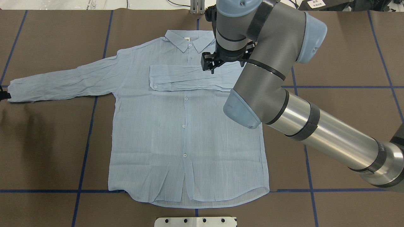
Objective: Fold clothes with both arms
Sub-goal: 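Release the sleeve and raise the right gripper above the shirt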
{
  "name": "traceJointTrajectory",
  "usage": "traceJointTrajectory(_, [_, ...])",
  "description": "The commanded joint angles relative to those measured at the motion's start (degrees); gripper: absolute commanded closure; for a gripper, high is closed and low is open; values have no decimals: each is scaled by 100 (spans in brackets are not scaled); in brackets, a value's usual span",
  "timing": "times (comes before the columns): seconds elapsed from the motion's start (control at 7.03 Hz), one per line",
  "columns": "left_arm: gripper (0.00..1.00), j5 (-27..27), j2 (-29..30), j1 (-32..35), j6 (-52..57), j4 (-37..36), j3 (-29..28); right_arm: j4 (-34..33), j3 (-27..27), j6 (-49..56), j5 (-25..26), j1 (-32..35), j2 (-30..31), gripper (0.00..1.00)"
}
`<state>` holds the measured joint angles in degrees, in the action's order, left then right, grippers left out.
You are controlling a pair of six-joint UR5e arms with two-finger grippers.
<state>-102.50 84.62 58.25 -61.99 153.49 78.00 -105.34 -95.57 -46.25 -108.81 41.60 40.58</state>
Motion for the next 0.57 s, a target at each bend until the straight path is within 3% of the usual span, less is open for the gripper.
traceJointTrajectory(0.0, [35,28,186,-51,-6,23,-205,338,-32,10,-70,6,221,0])
traceJointTrajectory(0.43, [39,28,476,-51,20,32,-583,339,-32,2,-71,6,222,0])
